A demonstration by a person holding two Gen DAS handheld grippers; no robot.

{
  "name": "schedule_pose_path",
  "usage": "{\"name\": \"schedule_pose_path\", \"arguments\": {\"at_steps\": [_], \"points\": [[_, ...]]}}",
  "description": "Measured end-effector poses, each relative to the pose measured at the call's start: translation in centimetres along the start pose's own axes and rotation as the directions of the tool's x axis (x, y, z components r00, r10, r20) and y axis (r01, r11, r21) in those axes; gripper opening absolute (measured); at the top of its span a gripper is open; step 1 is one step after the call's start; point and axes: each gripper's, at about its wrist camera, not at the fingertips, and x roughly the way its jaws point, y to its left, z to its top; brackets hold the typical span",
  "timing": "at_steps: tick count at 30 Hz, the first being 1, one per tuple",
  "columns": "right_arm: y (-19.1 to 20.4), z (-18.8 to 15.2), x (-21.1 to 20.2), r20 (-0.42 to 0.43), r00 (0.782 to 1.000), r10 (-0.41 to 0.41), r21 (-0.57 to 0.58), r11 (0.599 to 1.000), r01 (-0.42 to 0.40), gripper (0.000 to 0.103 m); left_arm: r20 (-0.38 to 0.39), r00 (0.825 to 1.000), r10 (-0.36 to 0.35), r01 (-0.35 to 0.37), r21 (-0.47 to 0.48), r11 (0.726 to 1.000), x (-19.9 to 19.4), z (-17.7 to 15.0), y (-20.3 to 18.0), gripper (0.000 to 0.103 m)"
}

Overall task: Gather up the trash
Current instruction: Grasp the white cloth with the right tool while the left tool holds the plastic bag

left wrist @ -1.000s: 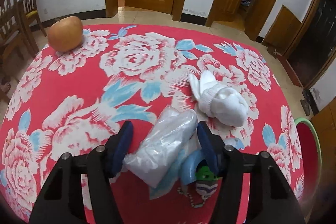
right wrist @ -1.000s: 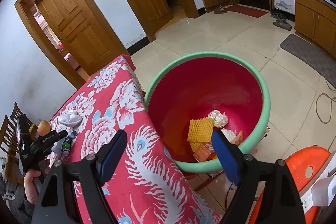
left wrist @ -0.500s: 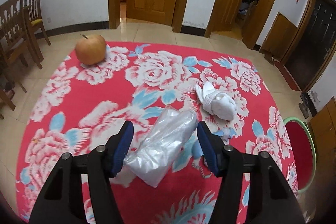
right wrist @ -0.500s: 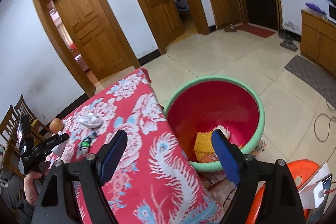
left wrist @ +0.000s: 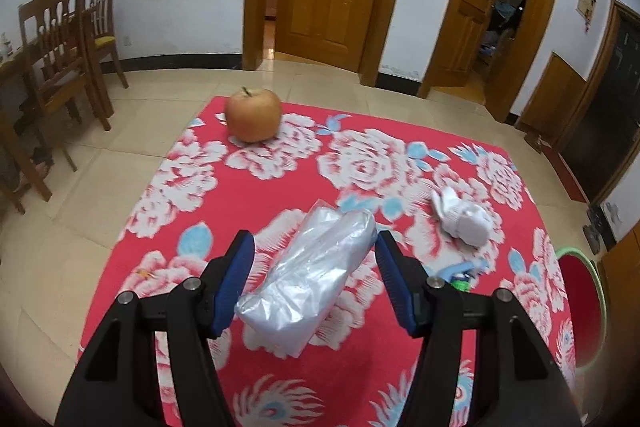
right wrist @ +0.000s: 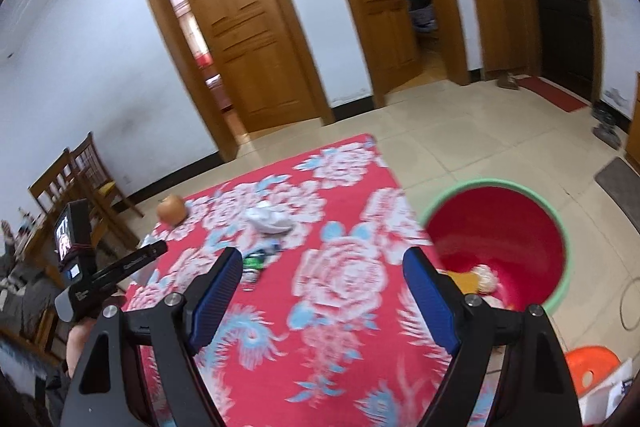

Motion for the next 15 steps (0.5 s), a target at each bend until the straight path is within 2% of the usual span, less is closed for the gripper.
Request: {"name": "schedule_pose_path", "arguments": {"at_steps": [4,15], "points": [[2.6,0.4,2.7,-0.028,0.999,0.029,-0.04,0.999,-0.03,0.085,0.015,0.999,0.044,-0.044,-0.005,0.999,0.8,0.1,0.7,0.062],[5.9,0.4,11.9,-0.131,0.991,0.011,-0.107,0.994,-0.025,0.082,-0.034,0.999,-0.013,0.012,-0.029,0.999,4.1,-1.3,1.5,0.063]]}}
